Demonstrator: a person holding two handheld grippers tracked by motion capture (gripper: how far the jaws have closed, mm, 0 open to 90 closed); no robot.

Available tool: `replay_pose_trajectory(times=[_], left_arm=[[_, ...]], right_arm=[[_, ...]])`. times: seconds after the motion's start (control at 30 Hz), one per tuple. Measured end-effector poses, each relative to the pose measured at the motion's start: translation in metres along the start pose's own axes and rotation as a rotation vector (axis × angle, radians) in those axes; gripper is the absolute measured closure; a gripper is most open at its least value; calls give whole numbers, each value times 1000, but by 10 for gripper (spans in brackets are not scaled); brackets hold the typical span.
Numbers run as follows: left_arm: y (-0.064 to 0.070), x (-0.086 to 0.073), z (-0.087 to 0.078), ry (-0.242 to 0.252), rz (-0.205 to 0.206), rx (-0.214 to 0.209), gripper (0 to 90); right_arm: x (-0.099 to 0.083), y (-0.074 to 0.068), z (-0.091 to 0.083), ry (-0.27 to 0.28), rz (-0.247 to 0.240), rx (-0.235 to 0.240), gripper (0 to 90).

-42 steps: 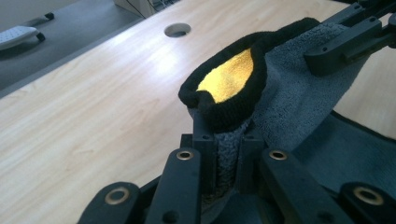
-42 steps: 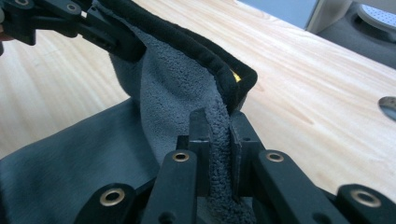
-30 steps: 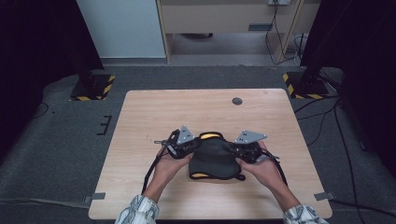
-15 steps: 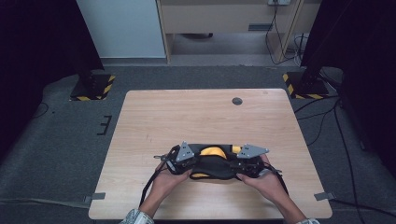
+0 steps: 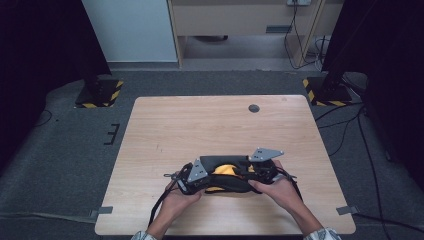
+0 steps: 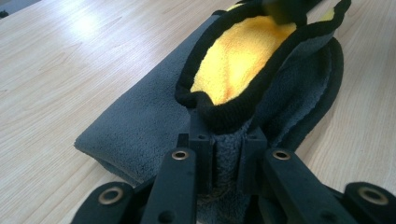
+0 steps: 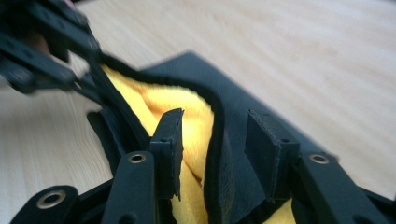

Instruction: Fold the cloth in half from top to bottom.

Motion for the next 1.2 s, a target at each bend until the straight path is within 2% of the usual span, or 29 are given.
replay_pose_trajectory(times=[0.07,0.1,0.13,0.2,0.3,0.4,0.47,0.53,0.67,0.73,0.83,0.93,1.03,1.1,1.2], left_arm=[[1,-2,-1,2,-3,5,775],[2,-4,-1,6,-9,4,743],[3,-4,-2,13,-16,5,661],[4,-5,-6,32,-38,4,499],[6,-4,-19,76,-68,-3,306],[8,-4,-32,100,-77,-11,248],[9,-5,-45,125,-79,-13,248],[7,-7,-55,133,-82,4,248],[-8,-12,-71,145,-112,52,247],[-16,-15,-77,157,-136,76,247],[-28,-21,-84,151,-161,123,241],[-39,-27,-88,132,-177,162,220],[-49,-33,-90,114,-195,181,203],[-56,-37,-90,102,-226,185,192],[-64,-42,-90,84,-267,196,160]], right_arm=[[-5,-1,5,-36,-16,-7,765],[-7,-1,5,-38,-24,-7,802],[-8,-2,4,-35,-27,1,839],[-9,-3,1,-29,-29,12,845],[-11,-3,-7,-22,-38,17,844],[-16,-7,-14,-19,-60,29,842],[-21,-11,-16,-25,-81,32,836],[-24,-14,-19,-24,-81,37,825],[-31,-19,-24,-34,-92,49,747],[-37,-23,-26,-45,-91,63,618],[-46,-25,-32,-53,-96,54,479],[-47,-21,-42,-10,-57,37,397],[-44,-11,-49,20,-15,-2,335],[-43,-1,-51,39,12,-45,280],[-43,14,-51,30,63,-105,204]])
Point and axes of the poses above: each handheld gripper's, and its own axes: z roughly forward along the jaws, x roughly out of its top, y roughly to its right, the point moved 6 cm from there along z, roughly forward along the jaws, and after that the axes turned 10 degrees about -x, right-handed, at the moved point
